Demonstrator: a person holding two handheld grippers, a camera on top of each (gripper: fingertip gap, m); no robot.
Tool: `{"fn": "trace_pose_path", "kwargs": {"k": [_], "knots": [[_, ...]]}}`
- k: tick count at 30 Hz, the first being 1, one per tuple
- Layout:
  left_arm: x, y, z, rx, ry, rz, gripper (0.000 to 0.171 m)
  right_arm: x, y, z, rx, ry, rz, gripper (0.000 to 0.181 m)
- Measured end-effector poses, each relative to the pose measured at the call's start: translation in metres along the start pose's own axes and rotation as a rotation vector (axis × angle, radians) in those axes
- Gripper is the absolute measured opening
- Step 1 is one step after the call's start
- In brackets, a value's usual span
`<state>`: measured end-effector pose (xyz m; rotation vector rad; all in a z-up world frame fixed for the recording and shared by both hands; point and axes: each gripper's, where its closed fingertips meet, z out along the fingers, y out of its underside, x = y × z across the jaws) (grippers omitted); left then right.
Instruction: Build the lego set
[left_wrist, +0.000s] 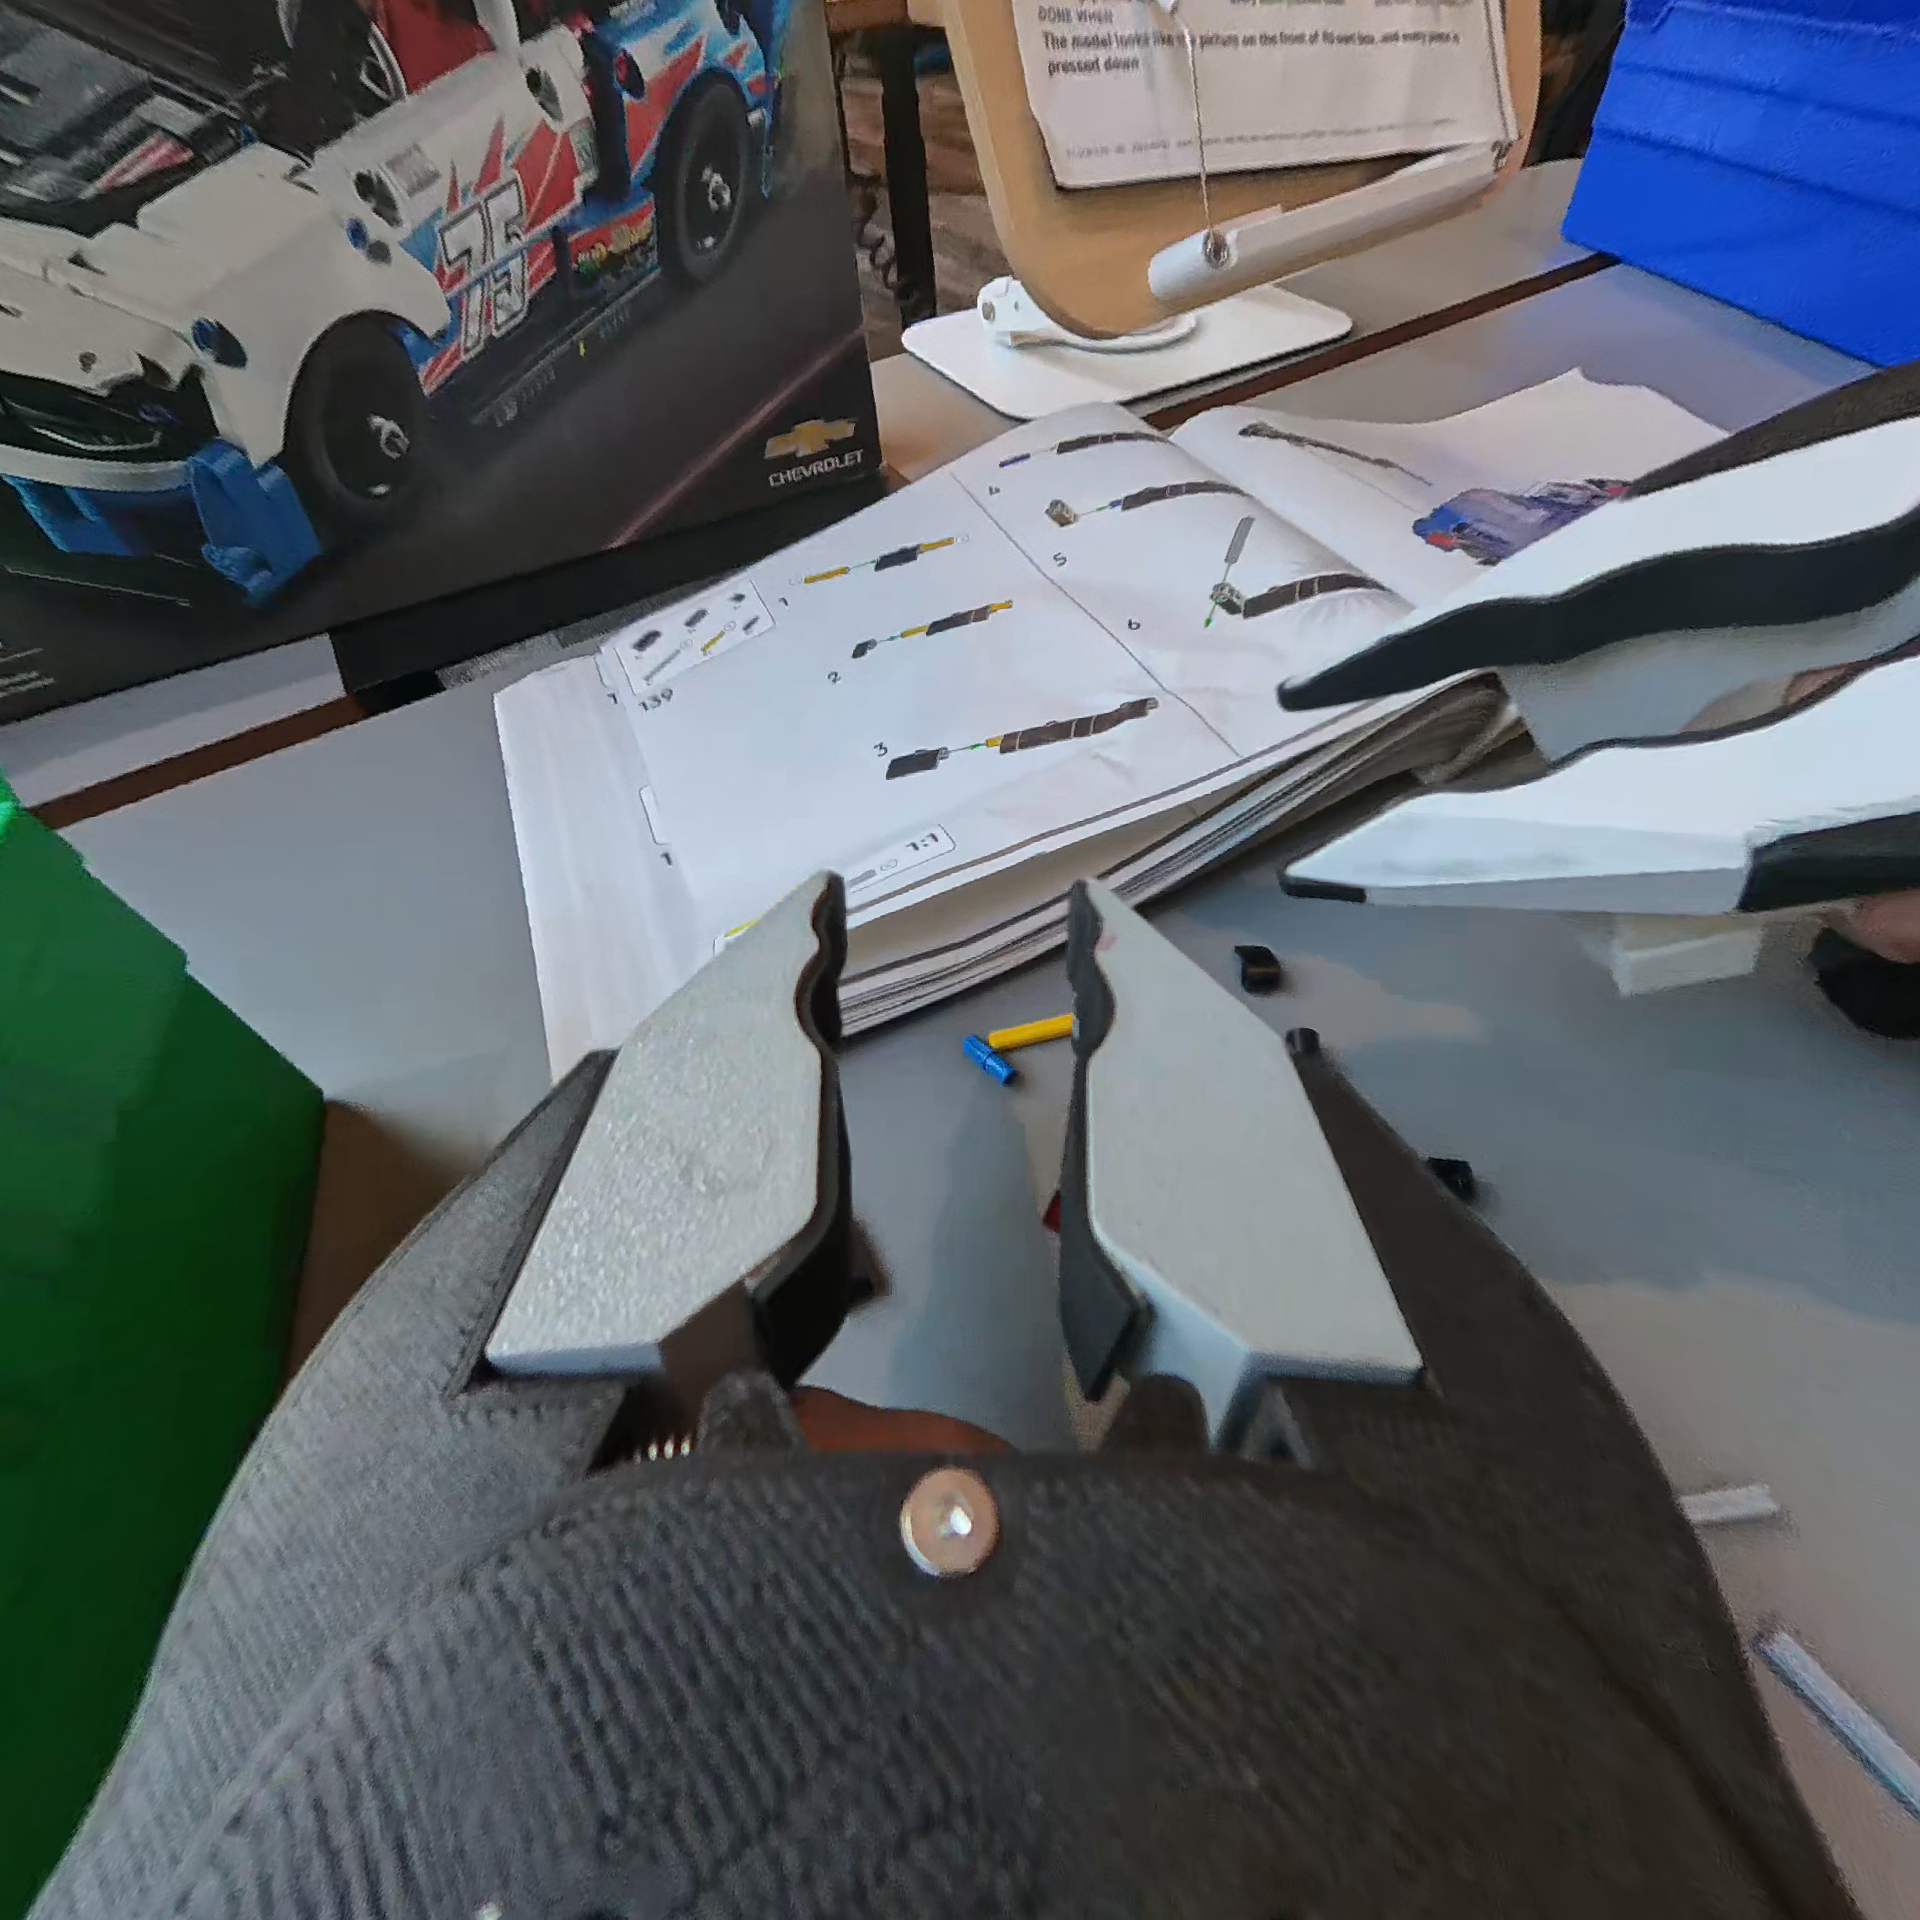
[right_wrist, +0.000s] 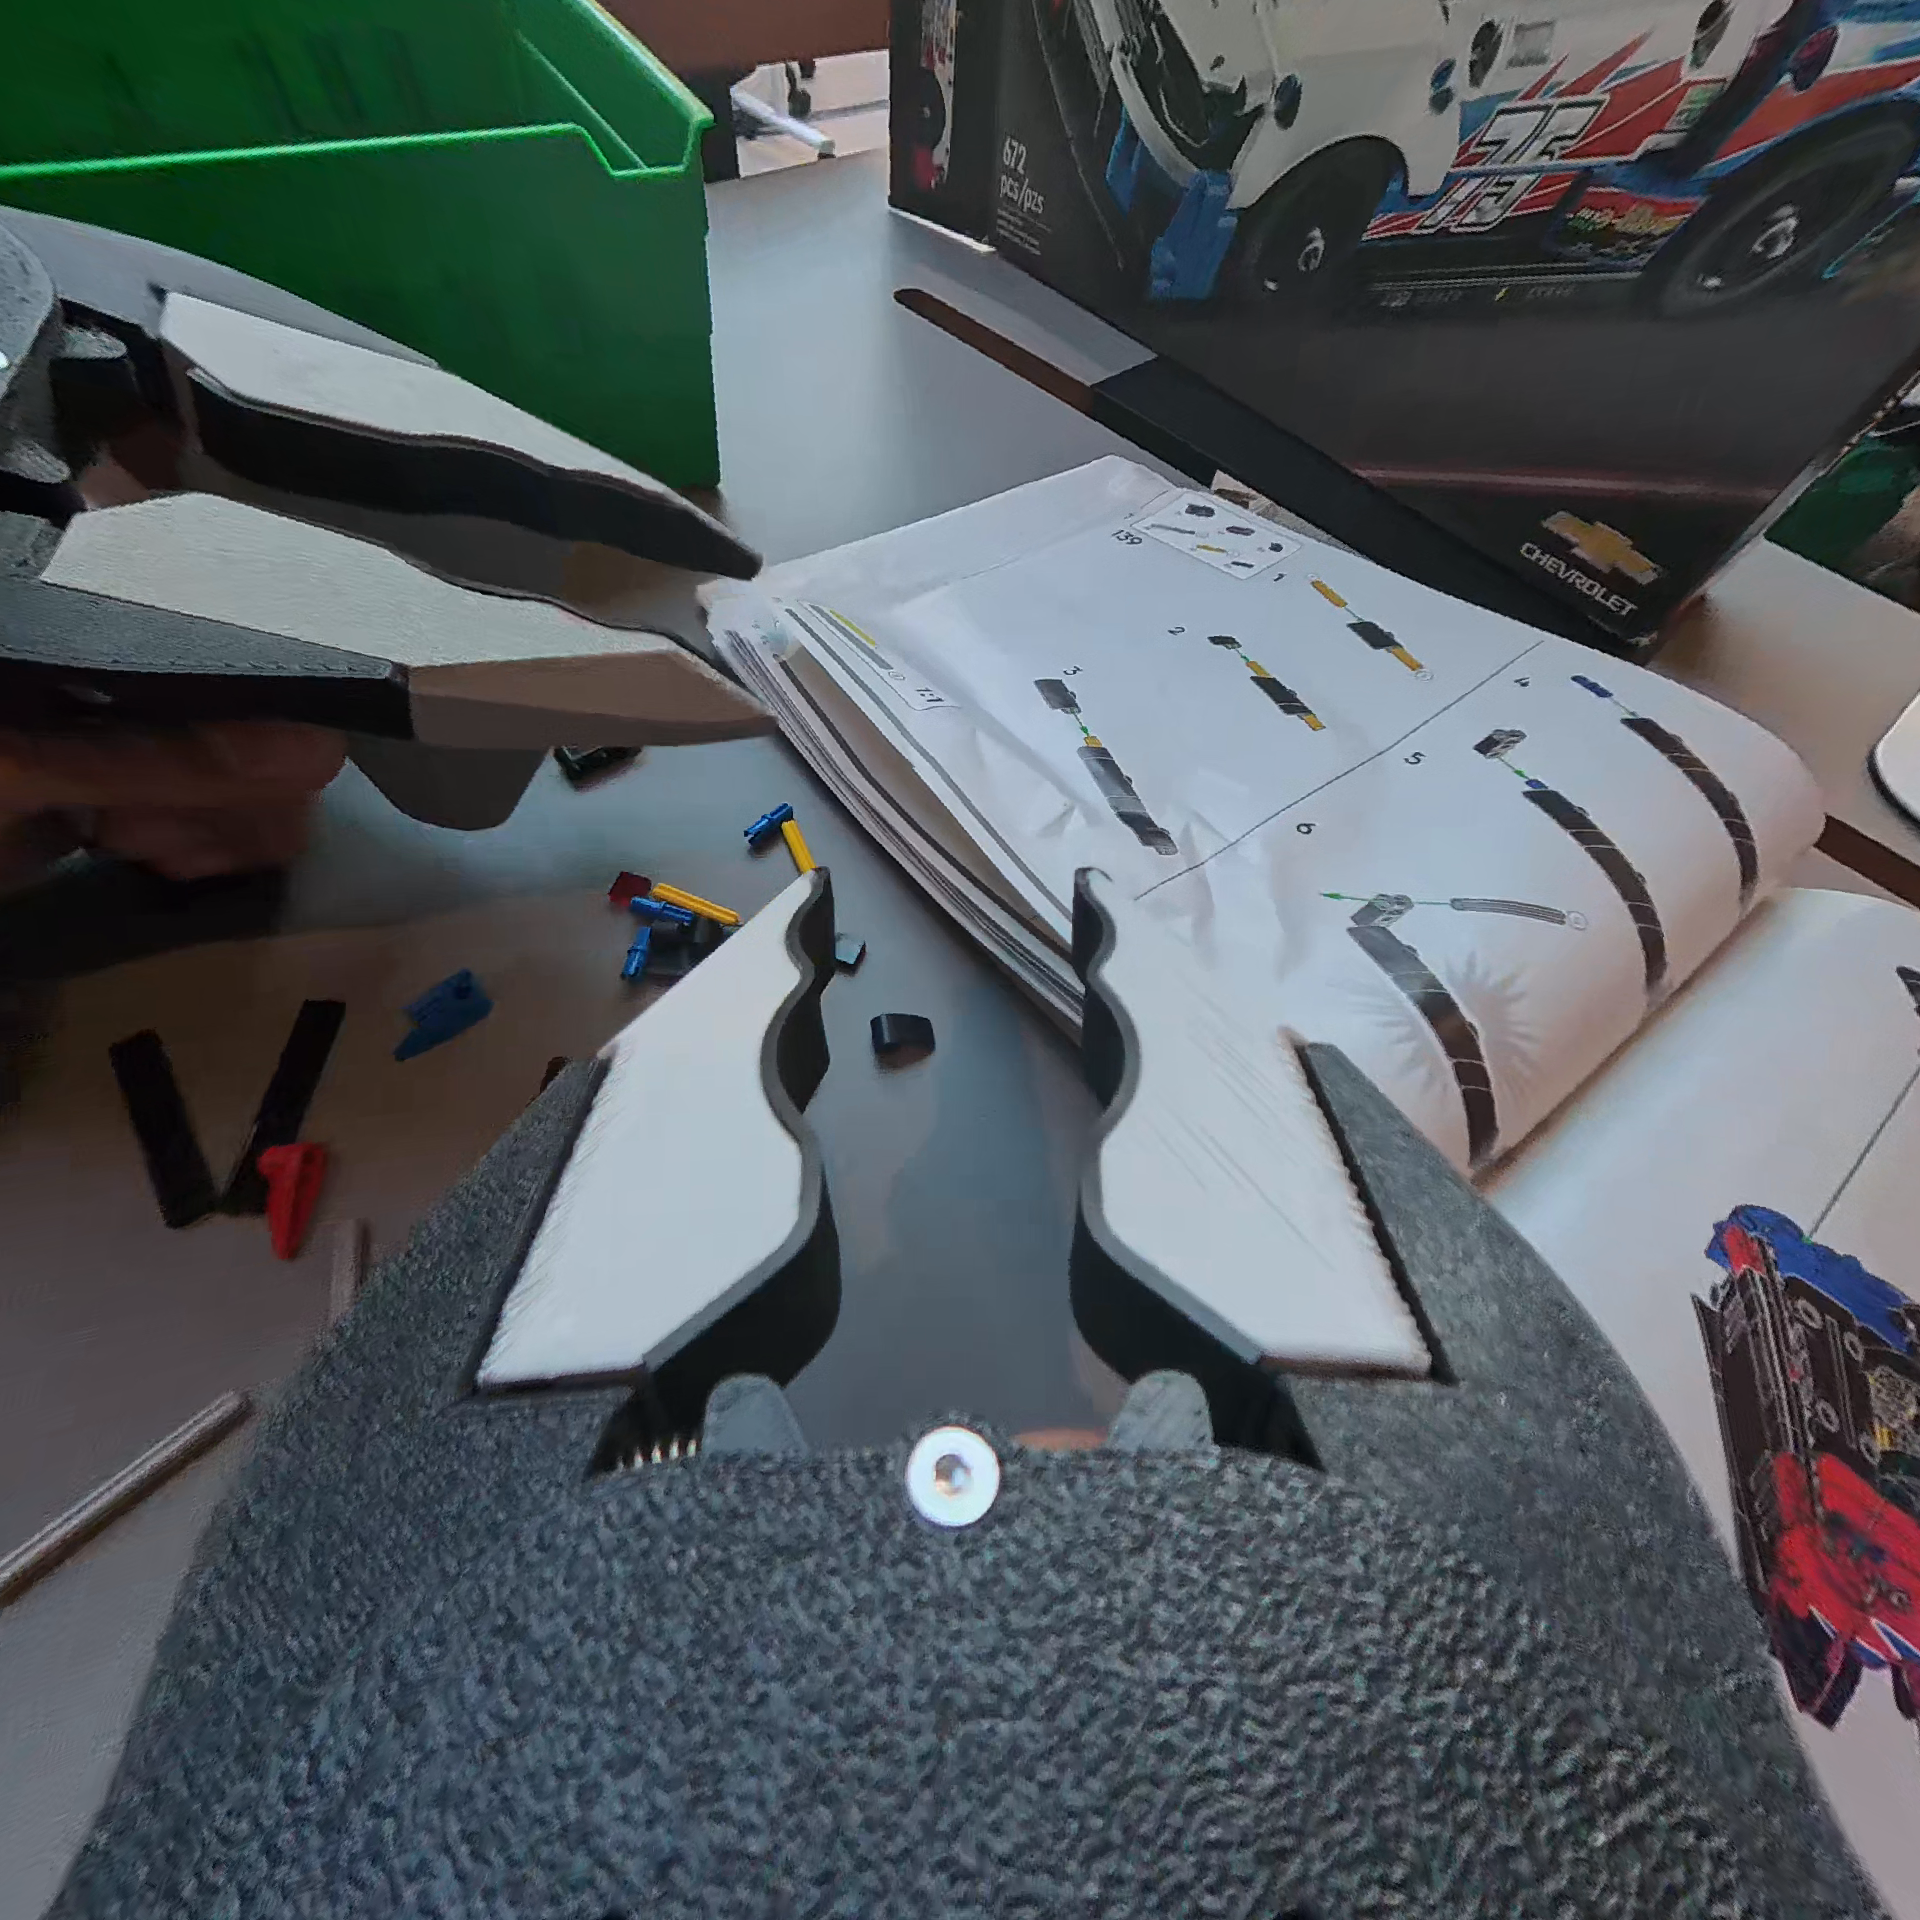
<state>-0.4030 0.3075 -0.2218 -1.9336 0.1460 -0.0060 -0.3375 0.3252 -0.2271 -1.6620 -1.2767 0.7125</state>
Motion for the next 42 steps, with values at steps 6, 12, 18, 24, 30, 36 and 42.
{"fn": "trace_pose_path", "kwargs": {"k": [6,12,18,24,30,36,42], "knots": [[0.004,0.001,-0.002,-0.004,0.007,0.013,0.039,0.001,0.010,-0.001,-0.014,-0.011,0.004,0.044],[0.006,0.001,-0.004,0.005,0.006,0.018,0.038,0.003,0.014,0.001,-0.027,0.003,-0.005,0.043],[0.008,0.001,-0.004,0.005,0.011,0.023,0.037,0.004,0.019,0.005,-0.064,-0.003,0.005,0.043],[0.008,0.001,-0.004,0.003,0.014,0.022,0.037,0.002,0.022,0.007,-0.087,-0.001,-0.012,0.043],[0.008,0.001,-0.004,0.004,0.016,0.015,0.036,0.002,0.023,0.008,-0.092,-0.003,-0.013,0.043],[0.008,0.002,-0.004,0.001,0.021,0.014,0.036,0.002,0.025,0.009,-0.108,-0.006,-0.016,0.042],[0.008,0.002,-0.003,-0.006,0.018,0.018,0.036,0.001,0.024,0.009,-0.102,-0.005,-0.020,0.041]]}}
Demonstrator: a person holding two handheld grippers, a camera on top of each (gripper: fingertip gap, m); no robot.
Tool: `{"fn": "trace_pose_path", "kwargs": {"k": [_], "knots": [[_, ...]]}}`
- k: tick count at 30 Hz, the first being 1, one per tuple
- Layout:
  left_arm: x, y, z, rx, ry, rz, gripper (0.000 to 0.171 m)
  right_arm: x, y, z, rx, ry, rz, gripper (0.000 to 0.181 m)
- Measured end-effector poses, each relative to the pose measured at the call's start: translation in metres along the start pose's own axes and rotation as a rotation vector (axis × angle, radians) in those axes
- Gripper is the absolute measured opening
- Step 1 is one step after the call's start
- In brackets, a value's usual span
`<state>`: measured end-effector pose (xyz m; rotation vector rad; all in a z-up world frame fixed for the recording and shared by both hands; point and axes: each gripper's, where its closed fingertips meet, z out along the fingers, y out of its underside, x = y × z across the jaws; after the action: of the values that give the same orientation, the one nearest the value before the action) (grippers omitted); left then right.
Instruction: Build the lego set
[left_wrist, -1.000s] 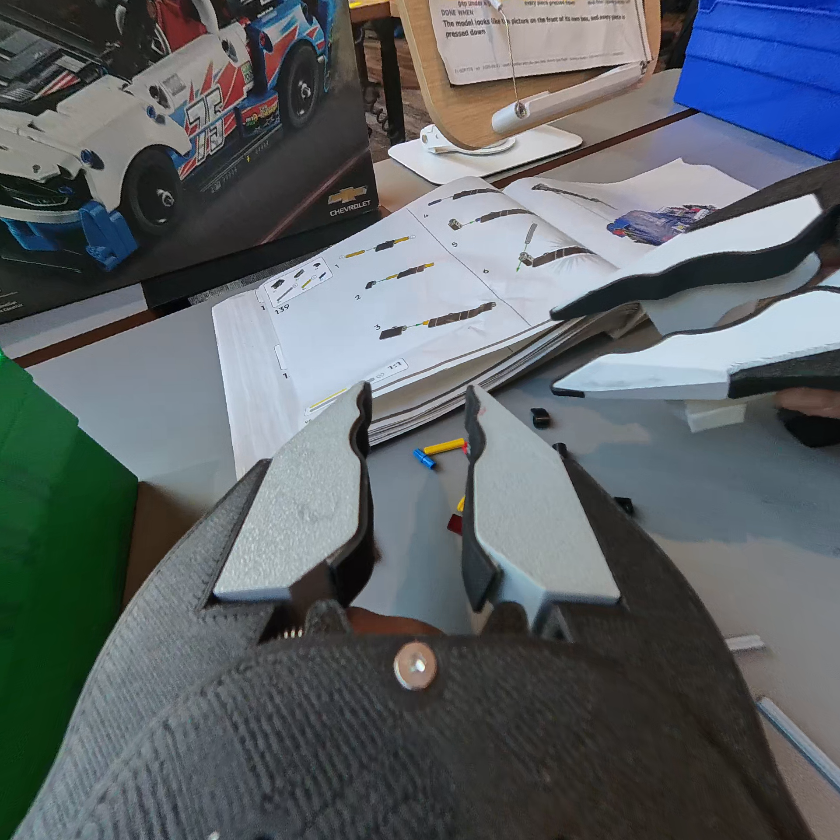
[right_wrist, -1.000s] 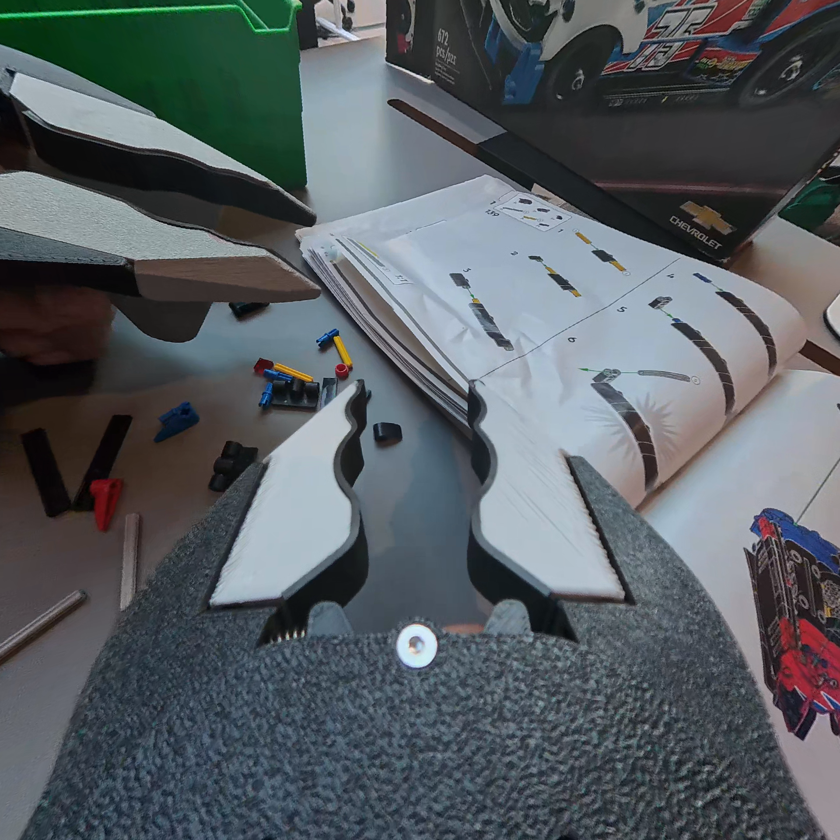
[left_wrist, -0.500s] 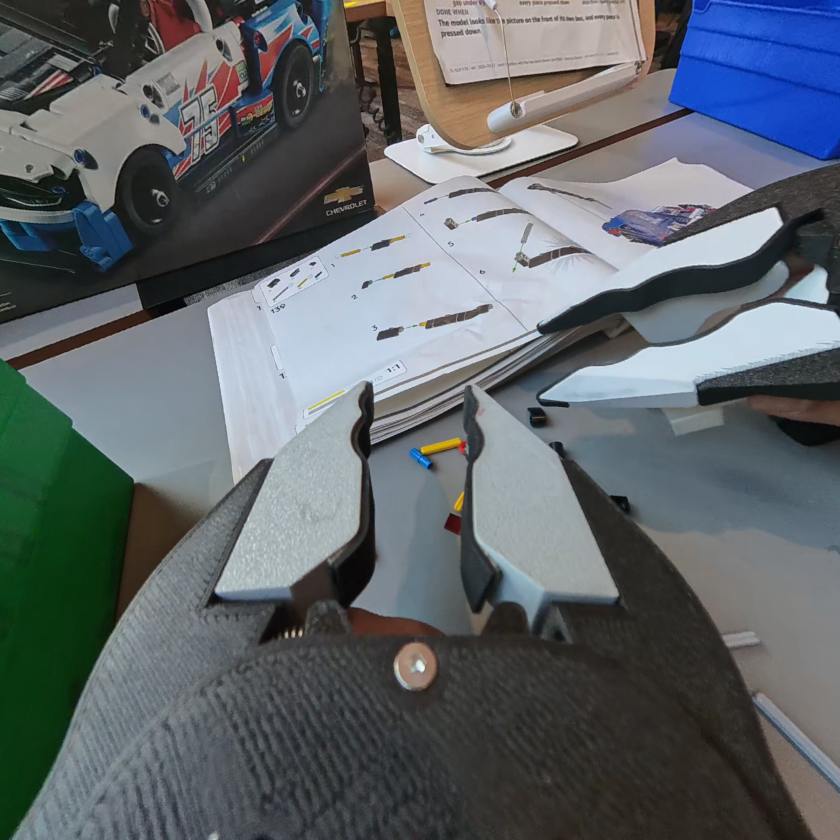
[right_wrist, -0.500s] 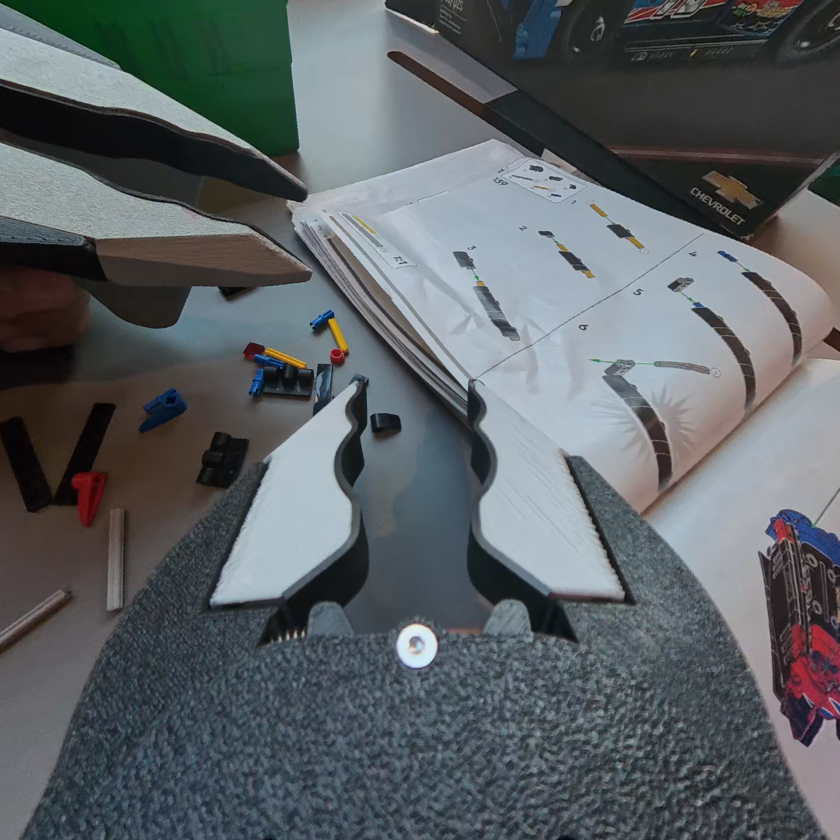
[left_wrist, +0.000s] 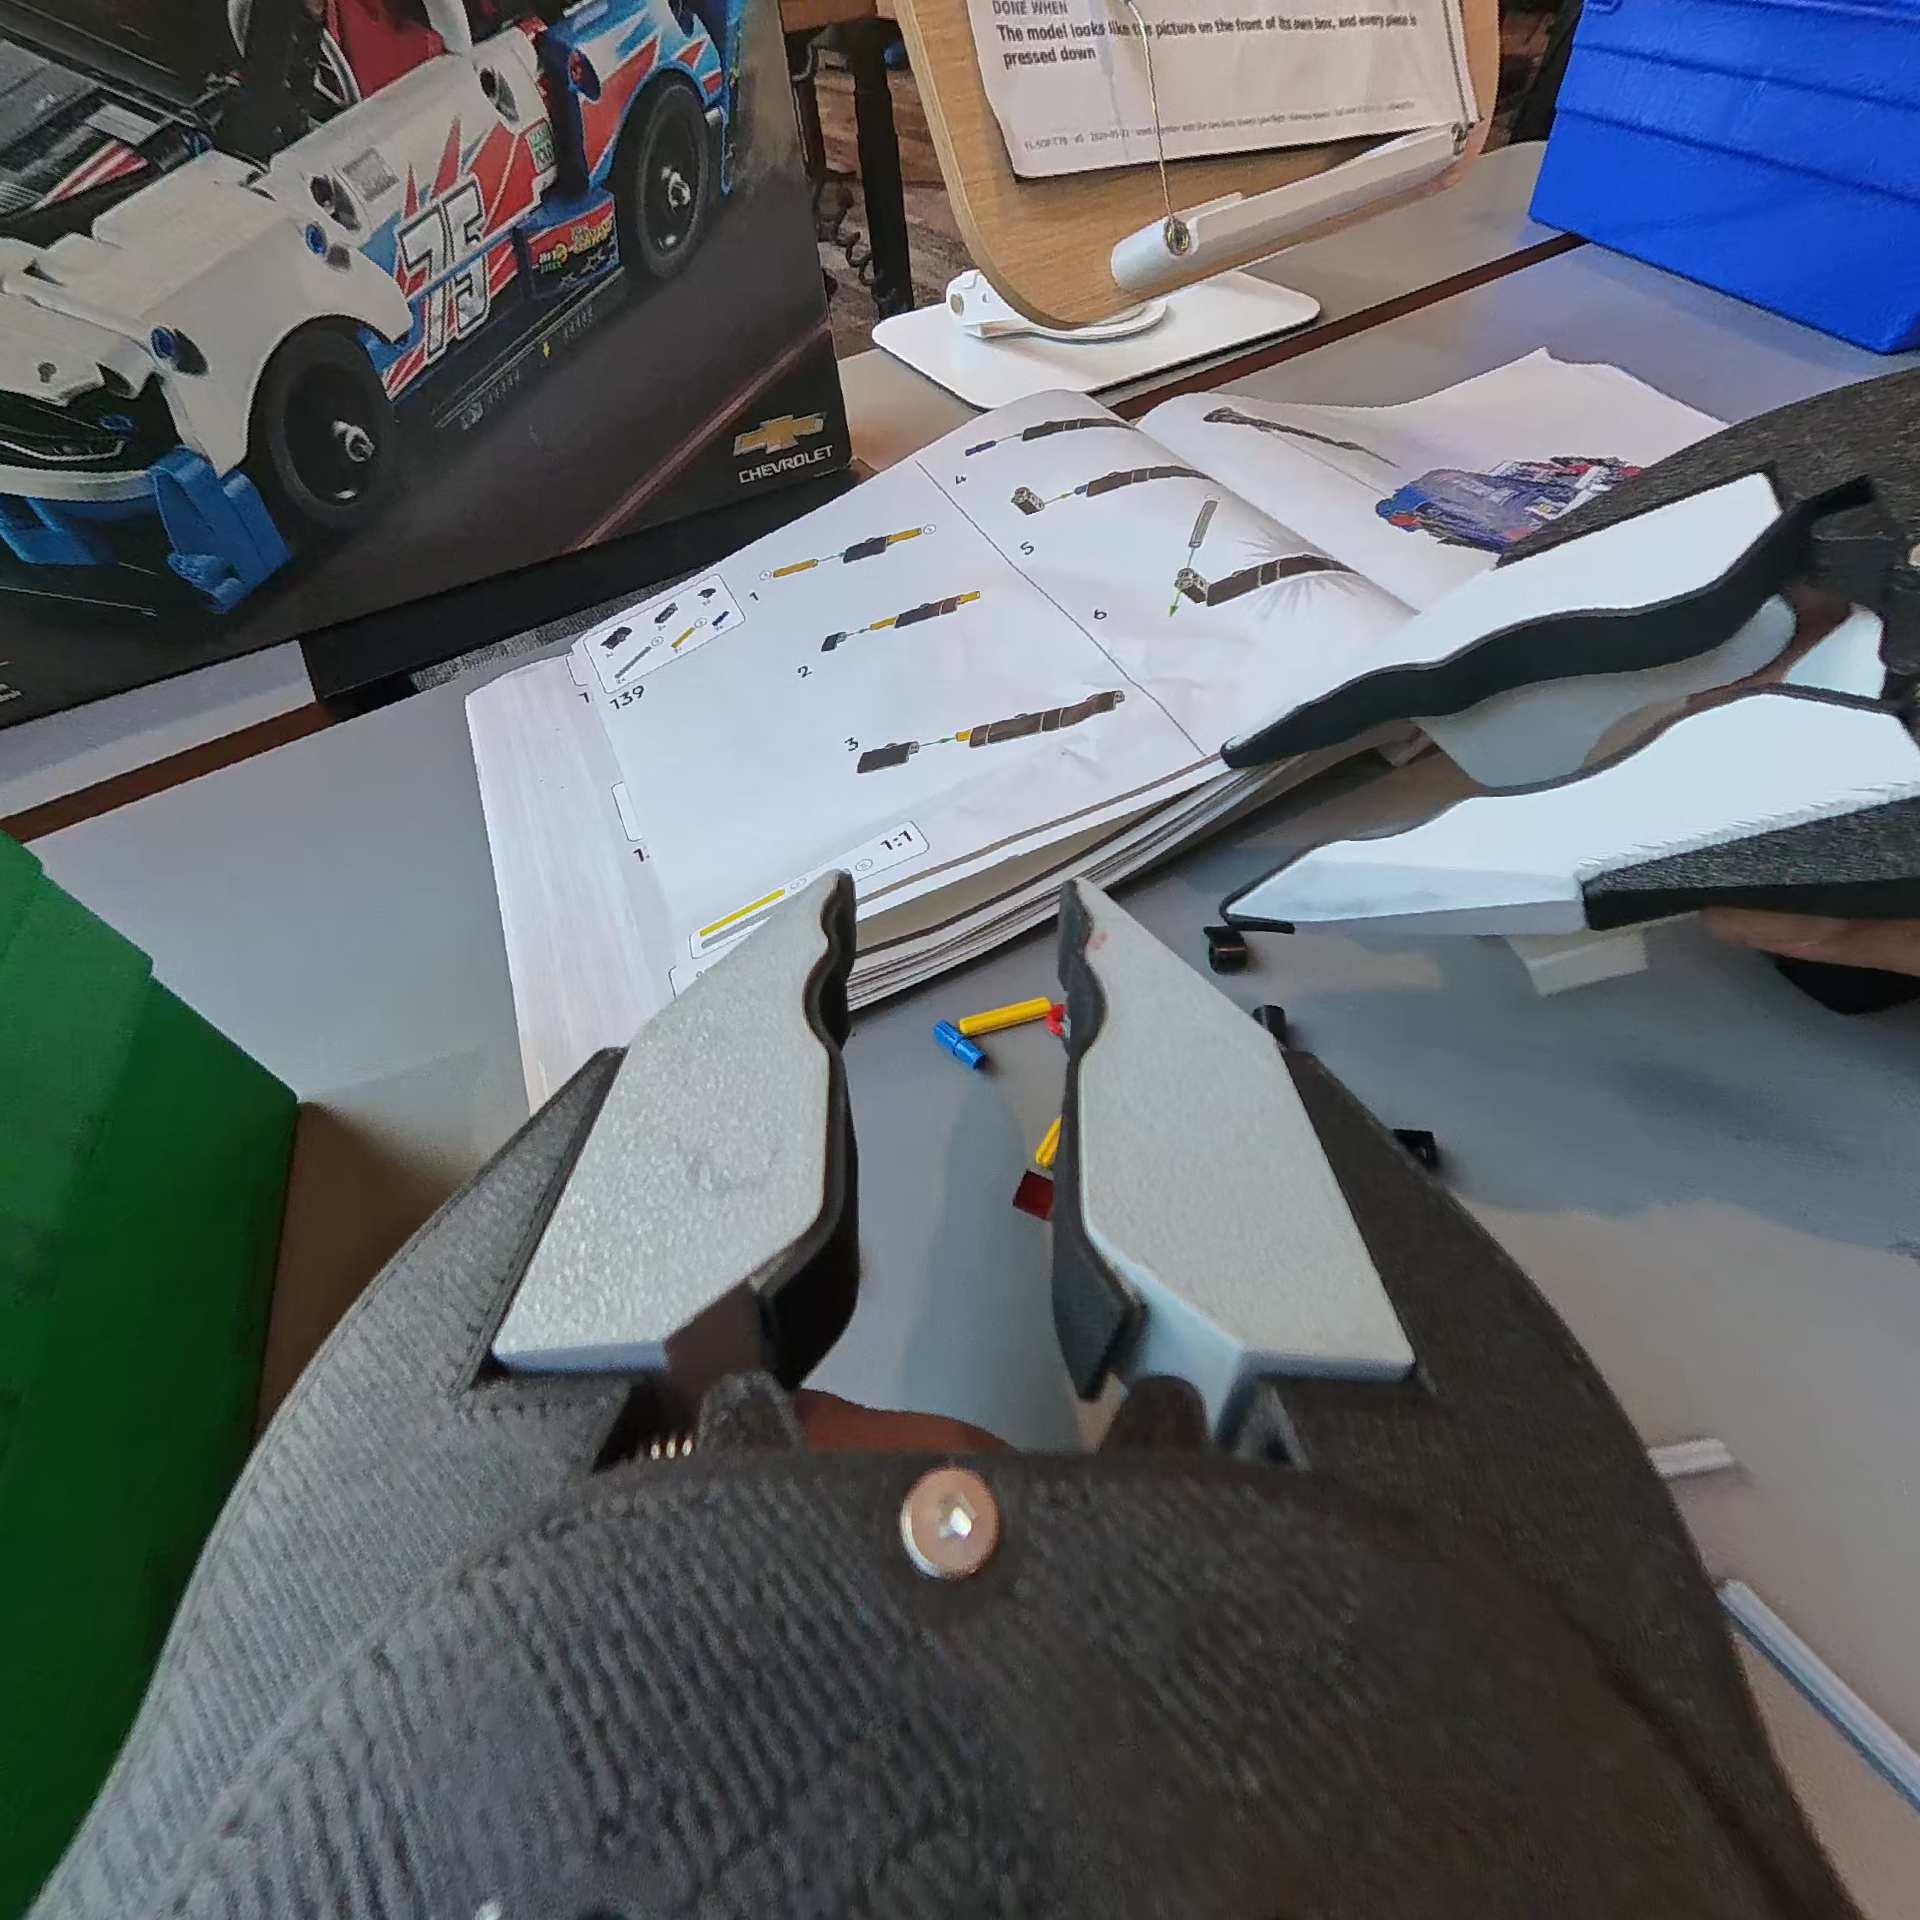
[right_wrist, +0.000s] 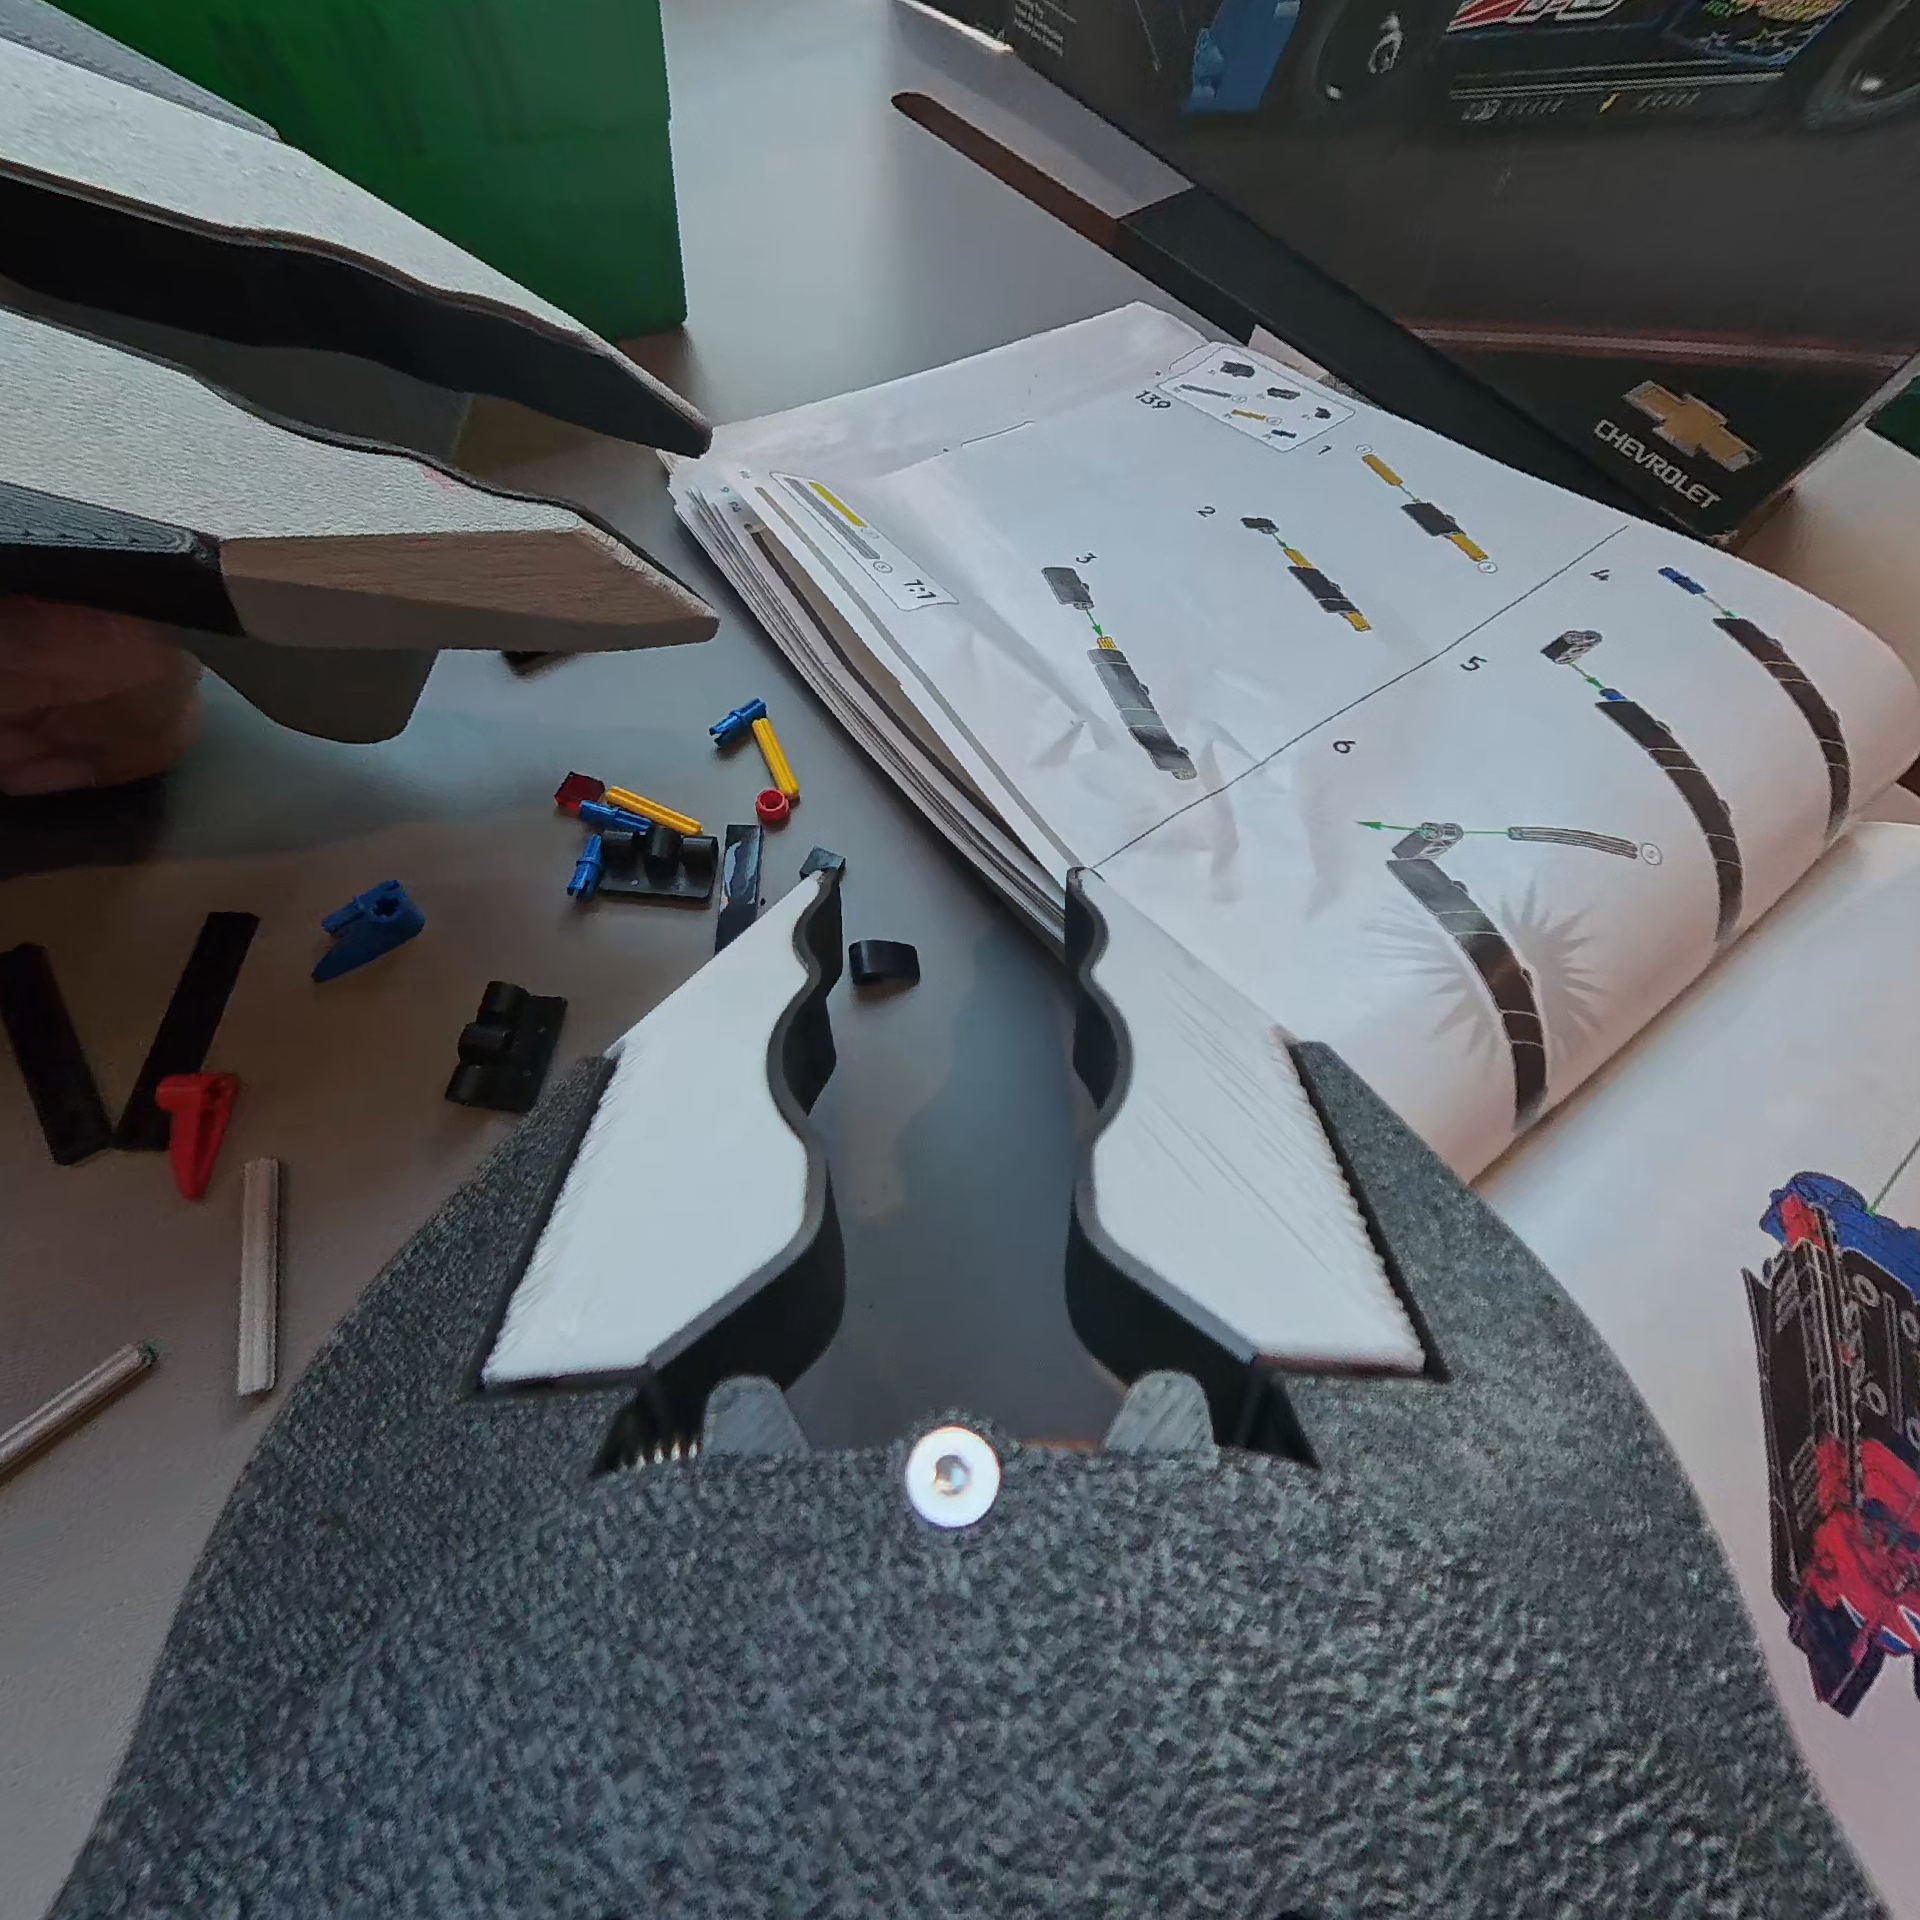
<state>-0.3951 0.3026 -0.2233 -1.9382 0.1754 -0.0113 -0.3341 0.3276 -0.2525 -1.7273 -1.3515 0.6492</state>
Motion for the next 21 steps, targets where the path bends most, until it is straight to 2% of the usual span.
{"fn": "trace_pose_path", "kwargs": {"k": [21], "knots": [[0.0001,-0.0011,-0.0006,0.009,0.005,-0.017,0.035,0.0016,-0.0005,-0.0002,0.006,0.031,-0.028,0.038]]}}
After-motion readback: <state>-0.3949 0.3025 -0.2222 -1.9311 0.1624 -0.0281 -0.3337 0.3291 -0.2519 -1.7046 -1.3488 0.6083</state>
